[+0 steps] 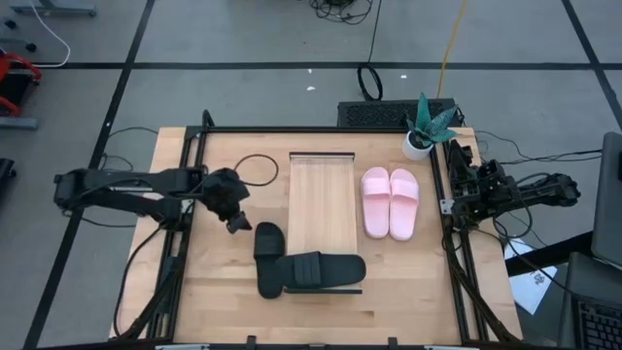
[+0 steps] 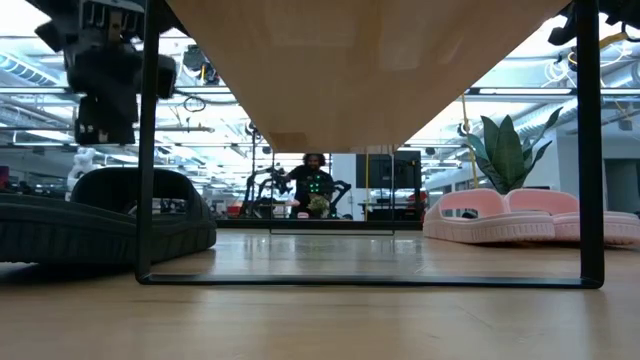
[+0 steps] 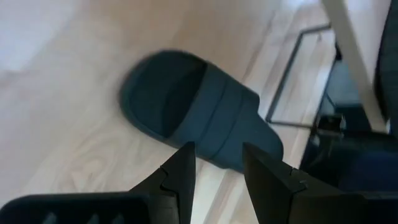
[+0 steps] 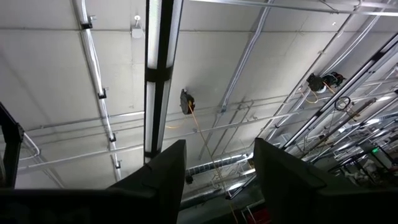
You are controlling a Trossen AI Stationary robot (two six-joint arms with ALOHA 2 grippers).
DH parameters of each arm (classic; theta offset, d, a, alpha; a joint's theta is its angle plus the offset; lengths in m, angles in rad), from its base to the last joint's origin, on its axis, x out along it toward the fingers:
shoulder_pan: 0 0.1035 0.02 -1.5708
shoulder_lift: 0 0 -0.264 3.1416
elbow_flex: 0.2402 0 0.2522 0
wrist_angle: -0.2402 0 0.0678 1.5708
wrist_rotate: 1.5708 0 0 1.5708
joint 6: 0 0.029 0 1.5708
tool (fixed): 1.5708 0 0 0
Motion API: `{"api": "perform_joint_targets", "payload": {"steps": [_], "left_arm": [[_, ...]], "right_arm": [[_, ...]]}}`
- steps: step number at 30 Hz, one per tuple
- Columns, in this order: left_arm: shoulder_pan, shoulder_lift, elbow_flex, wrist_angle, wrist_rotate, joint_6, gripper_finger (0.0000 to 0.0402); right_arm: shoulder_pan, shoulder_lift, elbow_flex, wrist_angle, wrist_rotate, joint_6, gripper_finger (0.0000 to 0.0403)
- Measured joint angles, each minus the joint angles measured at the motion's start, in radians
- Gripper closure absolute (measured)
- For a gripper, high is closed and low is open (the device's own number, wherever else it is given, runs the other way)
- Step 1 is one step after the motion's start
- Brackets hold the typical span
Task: Pick and place slides into the shelf
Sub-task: Put the black slides on the shelf
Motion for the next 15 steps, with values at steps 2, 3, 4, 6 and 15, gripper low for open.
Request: {"api": "perform_joint_targets", "payload": {"steps": [2, 3, 4, 6, 15], "left_arm": [[0.015, 0.038, -0.004, 0.012, 0.047, 0.042, 0.0275], [0.023, 0.058, -0.004, 0.024, 0.061, 0.067, 0.0275], [0.032, 0.075, -0.004, 0.033, 0.070, 0.089, 0.0275], [0.051, 0.103, -0.004, 0.037, 0.091, 0.134, 0.0275], [0.128, 0.225, -0.004, 0.068, 0.153, 0.295, 0.0275]], "right_arm": [[0.000, 0.000, 0.000, -0.002, 0.001, -0.004, 0.0225], [0.000, 0.000, 0.000, -0.007, 0.001, -0.004, 0.0225], [0.000, 0.000, 0.000, -0.009, 0.001, -0.004, 0.0225], [0.000, 0.000, 0.000, -0.013, 0.001, -0.004, 0.0225], [0.000, 0.000, 0.000, -0.021, 0.001, -0.006, 0.0225]]}}
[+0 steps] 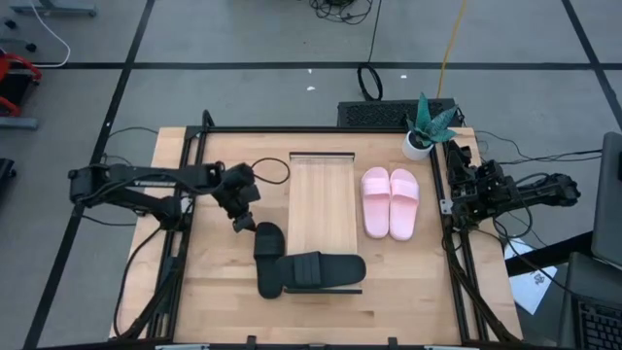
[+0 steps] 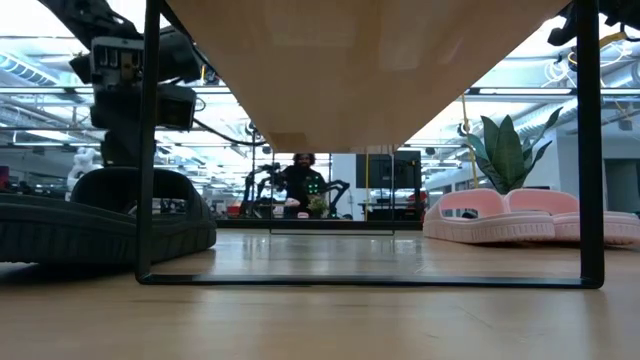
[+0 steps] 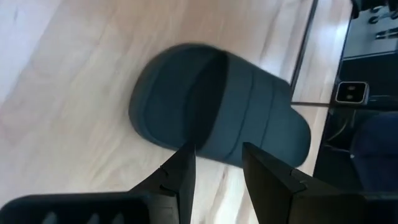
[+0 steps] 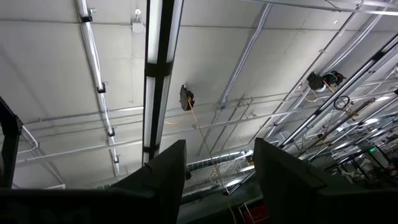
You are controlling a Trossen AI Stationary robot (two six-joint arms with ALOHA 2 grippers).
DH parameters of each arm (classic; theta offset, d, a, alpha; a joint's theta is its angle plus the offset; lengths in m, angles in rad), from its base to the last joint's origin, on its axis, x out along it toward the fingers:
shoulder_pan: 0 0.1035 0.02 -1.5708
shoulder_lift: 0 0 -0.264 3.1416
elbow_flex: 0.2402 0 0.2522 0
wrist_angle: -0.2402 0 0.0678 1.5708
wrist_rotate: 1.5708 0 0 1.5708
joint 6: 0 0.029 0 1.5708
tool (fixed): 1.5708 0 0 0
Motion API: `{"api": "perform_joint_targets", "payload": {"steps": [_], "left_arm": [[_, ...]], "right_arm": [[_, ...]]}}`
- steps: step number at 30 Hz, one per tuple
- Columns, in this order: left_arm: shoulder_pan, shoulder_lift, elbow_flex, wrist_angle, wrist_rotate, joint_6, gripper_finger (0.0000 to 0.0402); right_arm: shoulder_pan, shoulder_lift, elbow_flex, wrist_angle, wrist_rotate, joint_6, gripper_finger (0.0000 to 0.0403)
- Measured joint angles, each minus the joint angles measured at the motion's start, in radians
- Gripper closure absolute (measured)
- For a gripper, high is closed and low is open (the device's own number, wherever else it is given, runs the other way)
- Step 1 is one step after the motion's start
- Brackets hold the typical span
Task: Pick and place slides into the shelf
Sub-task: Put the black slides on the shelf
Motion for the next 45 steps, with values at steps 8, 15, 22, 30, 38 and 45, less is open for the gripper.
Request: {"api": "perform_joint_targets", "payload": {"steps": [8, 15, 22, 30, 38, 45], "left_arm": [[0.019, 0.006, 0.000, 0.062, 0.029, 0.034, 0.0275], [0.018, 0.006, 0.000, 0.062, 0.028, 0.043, 0.0275], [0.018, 0.006, -0.008, 0.066, 0.028, 0.064, 0.0275], [0.017, 0.006, -0.072, 0.187, 0.080, 0.027, 0.0275], [0.017, 0.006, -0.107, 0.216, 0.087, 0.027, 0.0275], [-0.010, 0.006, -0.107, 0.223, 0.086, 0.042, 0.0275]], "right_arm": [[0.000, 0.000, 0.000, 0.000, 0.000, 0.013, 0.0225], [0.000, 0.000, 0.000, 0.000, 0.000, 0.014, 0.0225], [0.000, 0.000, 0.000, 0.000, 0.000, 0.014, 0.0225], [0.000, 0.000, 0.000, 0.001, 0.000, 0.015, 0.0225], [0.000, 0.000, 0.000, 0.001, 0.000, 0.015, 0.0225], [0.000, 0.000, 0.000, 0.000, 0.000, 0.015, 0.0225]]}}
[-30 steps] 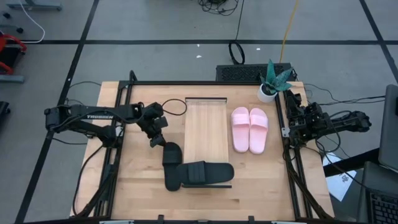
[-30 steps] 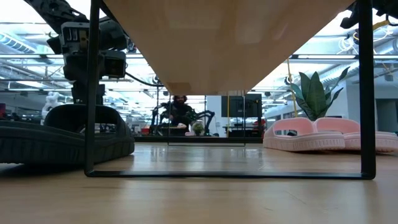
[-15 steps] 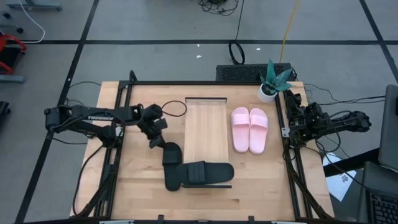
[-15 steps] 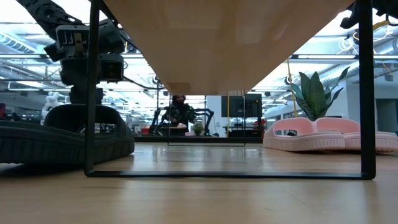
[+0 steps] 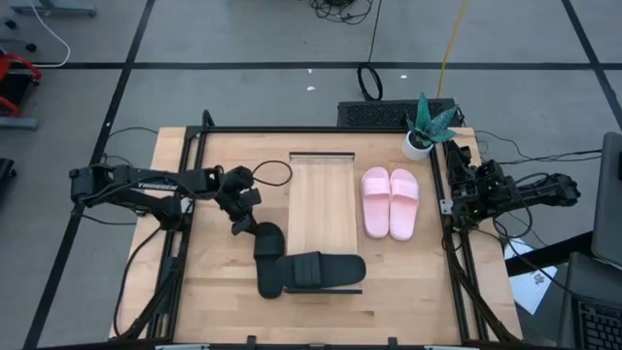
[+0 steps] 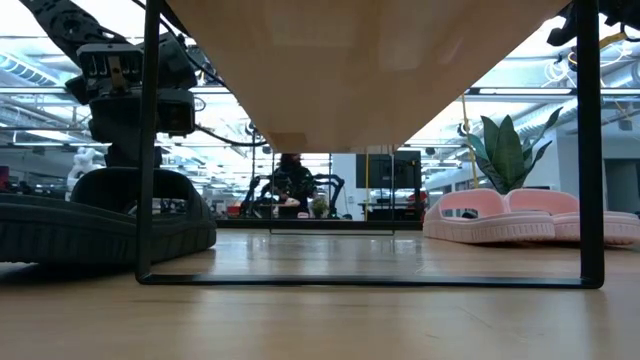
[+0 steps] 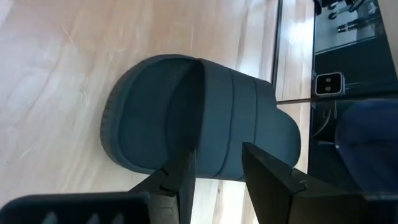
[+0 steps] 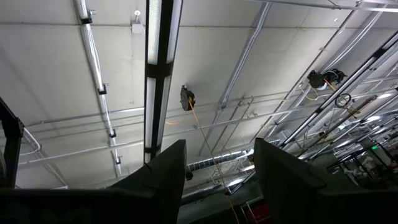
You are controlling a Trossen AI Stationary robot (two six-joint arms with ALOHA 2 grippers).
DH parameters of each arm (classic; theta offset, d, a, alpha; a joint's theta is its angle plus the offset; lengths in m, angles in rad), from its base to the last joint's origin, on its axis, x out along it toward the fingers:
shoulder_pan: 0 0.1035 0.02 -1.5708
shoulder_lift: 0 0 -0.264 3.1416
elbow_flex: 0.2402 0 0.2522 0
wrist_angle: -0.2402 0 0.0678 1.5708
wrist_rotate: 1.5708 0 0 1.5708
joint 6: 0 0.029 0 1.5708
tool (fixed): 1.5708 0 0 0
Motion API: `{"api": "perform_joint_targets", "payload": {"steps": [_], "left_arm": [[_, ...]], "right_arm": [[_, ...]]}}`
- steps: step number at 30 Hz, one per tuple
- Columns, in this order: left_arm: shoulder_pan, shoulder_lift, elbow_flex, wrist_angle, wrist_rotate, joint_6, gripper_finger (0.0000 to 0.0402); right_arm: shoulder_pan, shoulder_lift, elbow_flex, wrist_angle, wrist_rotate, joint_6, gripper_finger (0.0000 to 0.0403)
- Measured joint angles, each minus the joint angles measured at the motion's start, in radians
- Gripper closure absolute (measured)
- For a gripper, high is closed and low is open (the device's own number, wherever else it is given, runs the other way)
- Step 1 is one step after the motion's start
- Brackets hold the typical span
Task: Pick and place slides into the shelf
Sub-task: Put the black slides on the shelf
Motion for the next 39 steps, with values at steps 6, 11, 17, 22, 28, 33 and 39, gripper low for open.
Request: {"api": "perform_joint_targets", "payload": {"steps": [6, 11, 17, 22, 28, 33, 39], "left_arm": [[-0.027, 0.000, 0.000, 0.003, -0.003, -0.001, 0.0275], [-0.046, 0.013, 0.000, 0.023, -0.011, -0.004, 0.0275], [-0.072, 0.097, 0.000, 0.083, -0.004, -0.009, 0.0275], [-0.069, 0.133, 0.000, 0.110, 0.014, -0.010, 0.0275], [-0.061, 0.126, 0.000, 0.119, 0.069, -0.020, 0.0275], [-0.056, 0.126, 0.000, 0.112, 0.046, -0.024, 0.0275], [-0.051, 0.126, 0.000, 0.090, 0.008, -0.013, 0.0275]], "right_arm": [[0.000, 0.000, 0.000, 0.000, -0.001, 0.000, 0.0225], [0.000, 0.000, 0.000, 0.000, -0.003, 0.000, 0.0225], [0.000, 0.000, 0.000, -0.002, -0.003, 0.029, 0.0225], [0.000, 0.000, 0.000, -0.006, -0.003, 0.052, 0.0225], [0.000, 0.000, 0.000, -0.005, -0.003, 0.053, 0.0225], [0.000, 0.000, 0.000, -0.008, -0.003, 0.053, 0.0225], [0.000, 0.000, 0.000, -0.009, -0.003, 0.053, 0.0225]]}}
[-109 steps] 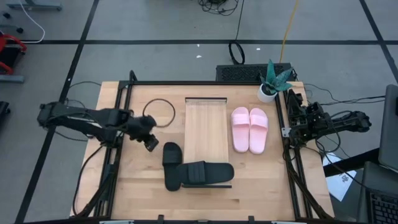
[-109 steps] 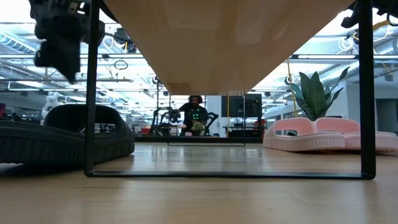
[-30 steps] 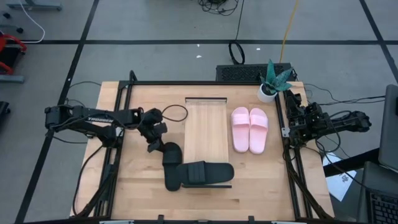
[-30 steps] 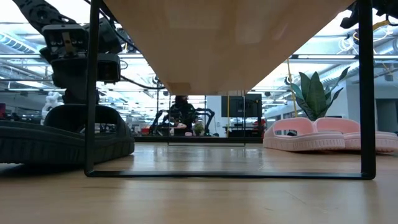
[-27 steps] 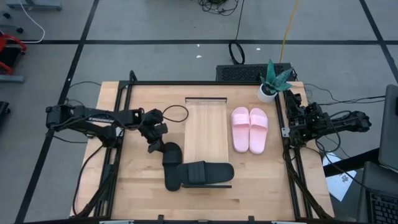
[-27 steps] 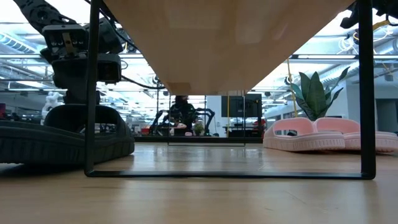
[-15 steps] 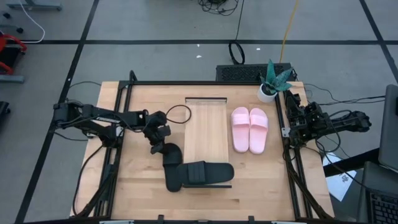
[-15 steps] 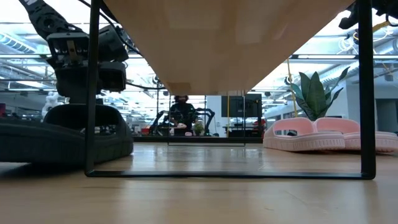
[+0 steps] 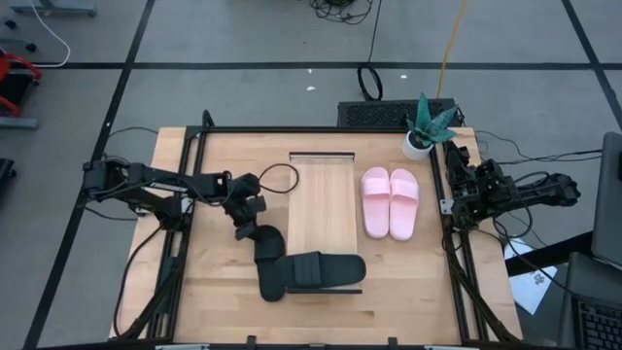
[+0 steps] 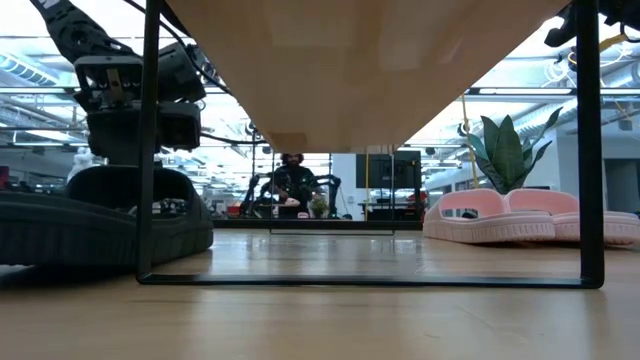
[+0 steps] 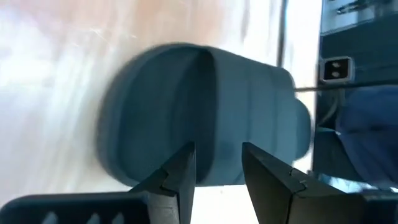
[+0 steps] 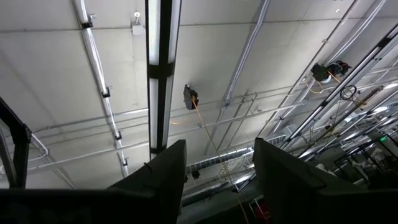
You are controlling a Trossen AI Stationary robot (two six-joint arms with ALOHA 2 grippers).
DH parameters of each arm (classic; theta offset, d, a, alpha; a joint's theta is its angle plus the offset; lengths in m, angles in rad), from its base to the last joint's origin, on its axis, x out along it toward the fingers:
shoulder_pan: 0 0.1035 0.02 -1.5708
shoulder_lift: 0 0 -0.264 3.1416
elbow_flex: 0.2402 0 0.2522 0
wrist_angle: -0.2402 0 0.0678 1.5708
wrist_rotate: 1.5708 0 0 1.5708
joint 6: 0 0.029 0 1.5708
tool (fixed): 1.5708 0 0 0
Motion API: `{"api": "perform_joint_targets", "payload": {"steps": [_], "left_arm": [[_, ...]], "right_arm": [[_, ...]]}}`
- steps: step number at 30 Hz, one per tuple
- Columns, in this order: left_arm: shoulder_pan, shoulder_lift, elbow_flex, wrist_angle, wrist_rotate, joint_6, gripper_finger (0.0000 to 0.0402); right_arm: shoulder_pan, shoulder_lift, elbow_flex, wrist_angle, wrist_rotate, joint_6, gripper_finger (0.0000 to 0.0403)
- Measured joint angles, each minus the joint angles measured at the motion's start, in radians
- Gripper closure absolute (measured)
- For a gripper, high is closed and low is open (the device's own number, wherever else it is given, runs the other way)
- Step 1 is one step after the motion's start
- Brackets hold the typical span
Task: Pick and place slides into the shelf
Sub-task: Put the black slides on the shelf
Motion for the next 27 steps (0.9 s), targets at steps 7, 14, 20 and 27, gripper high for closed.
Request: {"api": "perform_joint_targets", "payload": {"steps": [7, 14, 20, 27], "left_arm": [[0.013, 0.000, 0.000, 0.002, 0.020, -0.001, 0.0275], [-0.007, 0.000, 0.000, -0.004, 0.037, -0.003, 0.0275], [-0.013, 0.000, 0.000, -0.007, 0.037, -0.003, 0.0275], [-0.015, 0.006, 0.000, -0.007, 0.046, 0.003, 0.0275]], "right_arm": [[0.000, 0.000, 0.000, -0.004, 0.000, 0.000, 0.0225], [0.000, 0.000, 0.000, -0.004, 0.000, 0.000, 0.0225], [0.000, 0.000, 0.000, -0.004, 0.000, 0.000, 0.0225], [0.000, 0.000, 0.000, -0.003, 0.000, 0.000, 0.0225]]}}
